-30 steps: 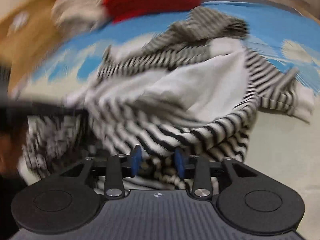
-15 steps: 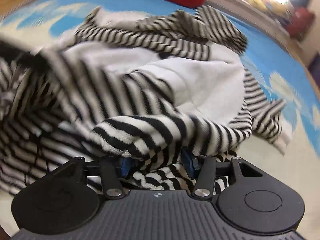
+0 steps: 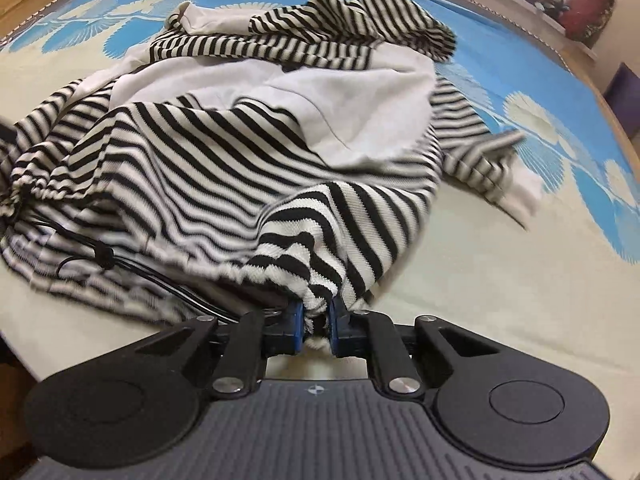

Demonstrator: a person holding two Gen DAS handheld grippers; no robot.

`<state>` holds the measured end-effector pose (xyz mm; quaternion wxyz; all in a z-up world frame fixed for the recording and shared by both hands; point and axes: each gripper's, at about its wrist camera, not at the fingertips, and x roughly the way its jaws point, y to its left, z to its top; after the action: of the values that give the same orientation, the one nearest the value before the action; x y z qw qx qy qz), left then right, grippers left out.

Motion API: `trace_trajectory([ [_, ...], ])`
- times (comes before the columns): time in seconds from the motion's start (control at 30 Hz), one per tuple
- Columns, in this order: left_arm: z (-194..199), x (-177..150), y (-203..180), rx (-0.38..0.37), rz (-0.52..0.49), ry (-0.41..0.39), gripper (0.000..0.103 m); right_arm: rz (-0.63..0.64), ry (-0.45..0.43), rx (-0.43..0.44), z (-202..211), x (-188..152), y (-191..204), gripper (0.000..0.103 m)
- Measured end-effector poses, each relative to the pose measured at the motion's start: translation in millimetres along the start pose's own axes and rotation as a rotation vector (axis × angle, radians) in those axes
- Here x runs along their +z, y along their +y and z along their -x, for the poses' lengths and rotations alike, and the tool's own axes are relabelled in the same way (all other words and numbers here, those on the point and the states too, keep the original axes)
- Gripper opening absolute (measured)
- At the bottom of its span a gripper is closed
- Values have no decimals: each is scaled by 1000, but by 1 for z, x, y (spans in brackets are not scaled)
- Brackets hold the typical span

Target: Fold small clothes

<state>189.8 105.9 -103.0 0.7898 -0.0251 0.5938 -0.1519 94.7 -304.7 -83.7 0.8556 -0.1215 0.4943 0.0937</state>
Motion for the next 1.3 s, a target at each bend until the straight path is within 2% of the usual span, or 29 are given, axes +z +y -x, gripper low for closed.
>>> trace_trajectory([
  [0.17,-2,-11,-11,22,-85,10,66,-22,-25,46,29,-27,-21,11],
  [0.37,2,-8,-26,-33,-33,-36,66,-12,-19,107,51,-48,-31,10],
  [0.5,-7,-3,-41,-11,-20,-42,66,-105,-12,164,54,-52,-46,9],
  [0.57,-9,-2,-42,-4,-11,-45,66,-196,-22,246,56,-51,-58,11],
  [0.6,-10,-2,-42,-3,-1,-52,66,-235,-42,288,58,-49,-63,18],
  [0.63,-11,-1,-39,-1,13,-59,66,-266,-75,294,61,-47,-67,25],
  [0.67,-11,1,-38,3,27,-64,66,-300,-115,292,64,-45,-72,42],
  [0.7,-11,3,-36,4,43,-74,66,-354,-153,297,65,-43,-78,54],
  [0.8,-9,10,-31,3,85,-101,70,-480,-145,277,44,-36,-88,55],
  [0.9,-17,16,-33,11,85,-73,74,-522,-54,219,9,-19,-84,55],
  [1.07,-38,14,-44,156,-21,20,74,-538,45,160,-33,0,-73,52],
  [1.13,-42,12,-42,169,-30,40,63,-510,93,126,-43,-2,-71,27],
  [1.17,-44,12,-40,176,-38,56,44,-508,108,130,-43,-2,-72,16],
  [1.2,-45,11,-38,174,-49,72,28,-510,95,143,-39,-2,-75,10],
  [1.3,-41,10,-37,173,-96,72,9,-480,52,170,-19,-7,-81,9],
])
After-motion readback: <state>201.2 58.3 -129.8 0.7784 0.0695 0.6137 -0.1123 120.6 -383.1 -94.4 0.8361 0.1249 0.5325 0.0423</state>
